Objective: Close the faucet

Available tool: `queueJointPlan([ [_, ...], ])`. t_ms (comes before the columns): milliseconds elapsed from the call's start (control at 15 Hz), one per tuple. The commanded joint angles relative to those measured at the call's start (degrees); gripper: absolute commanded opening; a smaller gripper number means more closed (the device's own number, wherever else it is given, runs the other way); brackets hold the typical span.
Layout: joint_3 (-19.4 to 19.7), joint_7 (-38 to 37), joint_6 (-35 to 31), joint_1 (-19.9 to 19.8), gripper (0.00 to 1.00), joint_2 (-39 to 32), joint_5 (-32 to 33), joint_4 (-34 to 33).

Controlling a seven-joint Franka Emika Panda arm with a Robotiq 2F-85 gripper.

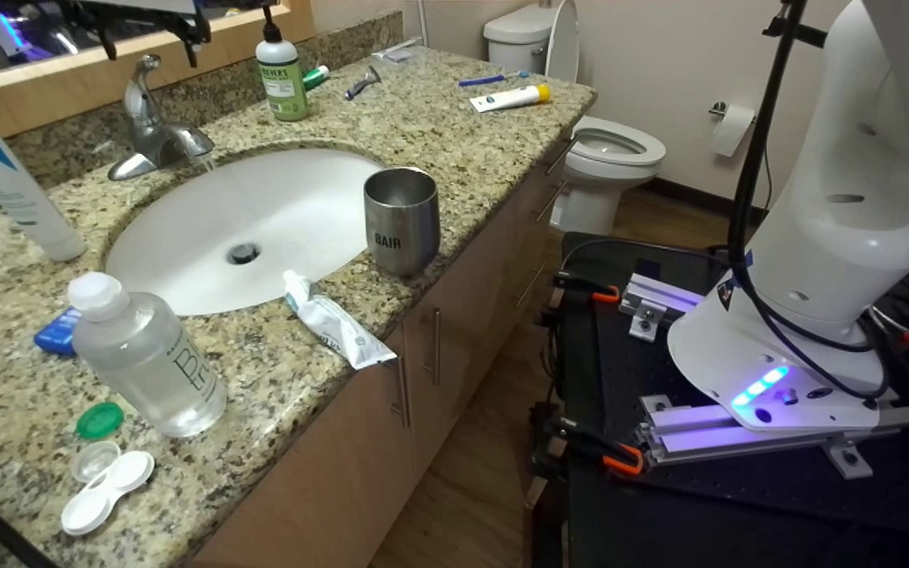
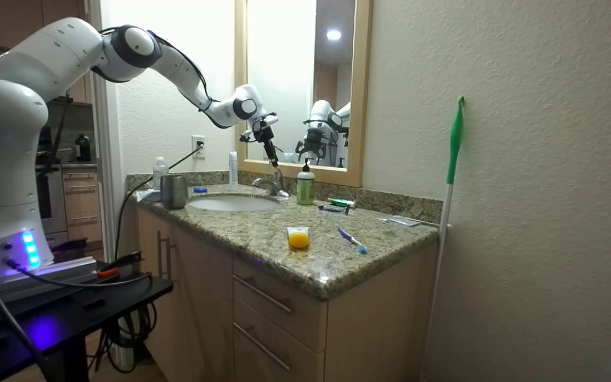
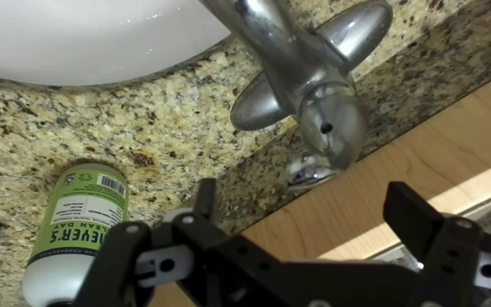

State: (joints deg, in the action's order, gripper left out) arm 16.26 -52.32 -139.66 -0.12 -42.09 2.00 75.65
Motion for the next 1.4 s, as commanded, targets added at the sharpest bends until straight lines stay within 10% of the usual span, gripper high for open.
queueJointPlan([
  [0, -0.3, -1.1, 0.7, -0.4, 1.0, 0.1, 0.6, -0.2],
  [933, -0.3, -1.9, 4.6, -1.7, 1.0, -0.4, 0.1, -0.8],
  [1333, -4.7, 3.9, 24.3, -8.5, 1.0, -11.9, -4.4, -14.0],
])
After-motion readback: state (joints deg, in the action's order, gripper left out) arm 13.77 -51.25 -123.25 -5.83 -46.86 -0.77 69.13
